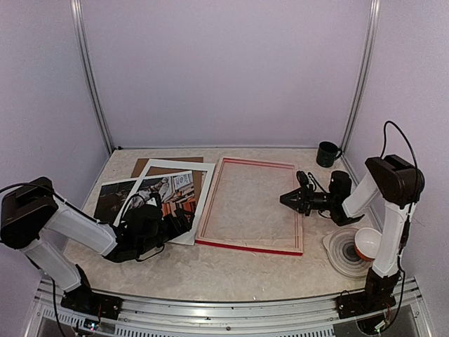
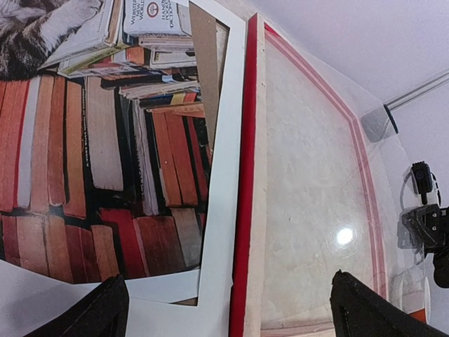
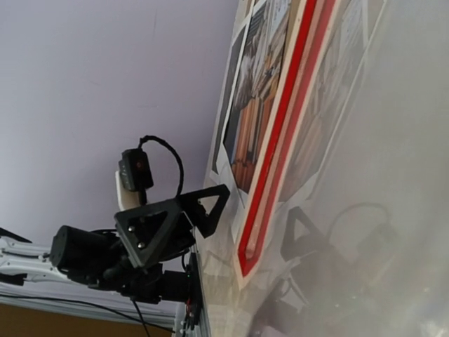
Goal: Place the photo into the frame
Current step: Place the glass panel at the frame body.
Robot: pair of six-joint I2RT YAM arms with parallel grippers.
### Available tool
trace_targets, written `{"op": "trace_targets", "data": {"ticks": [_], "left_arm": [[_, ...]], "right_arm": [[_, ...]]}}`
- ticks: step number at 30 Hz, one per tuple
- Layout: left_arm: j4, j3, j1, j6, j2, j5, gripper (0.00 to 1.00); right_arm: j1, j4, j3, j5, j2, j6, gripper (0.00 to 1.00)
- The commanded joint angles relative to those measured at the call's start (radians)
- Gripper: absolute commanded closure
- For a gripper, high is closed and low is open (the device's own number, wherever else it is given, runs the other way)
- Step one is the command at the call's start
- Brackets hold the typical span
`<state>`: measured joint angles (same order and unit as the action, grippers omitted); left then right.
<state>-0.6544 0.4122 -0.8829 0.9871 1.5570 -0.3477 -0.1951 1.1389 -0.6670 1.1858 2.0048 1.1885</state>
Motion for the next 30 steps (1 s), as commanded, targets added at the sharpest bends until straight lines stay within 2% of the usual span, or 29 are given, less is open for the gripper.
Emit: {"op": "trace_targets", "data": {"ticks": [1, 7, 10, 14, 20, 23, 30], "left_arm": [[-0.007, 0.016, -0.008, -0.008, 0.02, 0.001, 0.01], [-0.009, 0.012, -0.01, -0.007, 0.02, 0.0, 0.01], [-0.011, 0.01, -0.011, -0.004, 0.021, 0.0, 0.01], [-0.018, 0.009, -0.011, -0.003, 0.024, 0.001, 0.01], [-0.024, 0.01, -0.013, -0.001, 0.03, 0.003, 0.01], [-0.027, 0.007, -0.014, 0.0, 0.033, 0.003, 0.01], [-0.035, 0.005, -0.016, 0.002, 0.037, 0.004, 0.01]], "right_arm": [[-0.02, 0.02, -0.019, -0.006, -0.006, 0.01, 0.85], [-0.024, -0.134, -0.031, -0.025, -0.031, -0.105, 0.69], [-0.024, -0.209, -0.036, -0.034, -0.052, -0.152, 0.66], [-0.024, -0.392, -0.063, -0.067, -0.092, -0.262, 0.6], [-0.027, -0.681, -0.124, -0.126, -0.152, -0.412, 0.44], [-0.028, -0.79, -0.157, -0.159, -0.167, -0.473, 0.41], [-0.044, -0.784, -0.155, -0.155, -0.153, -0.462, 0.39]]}}
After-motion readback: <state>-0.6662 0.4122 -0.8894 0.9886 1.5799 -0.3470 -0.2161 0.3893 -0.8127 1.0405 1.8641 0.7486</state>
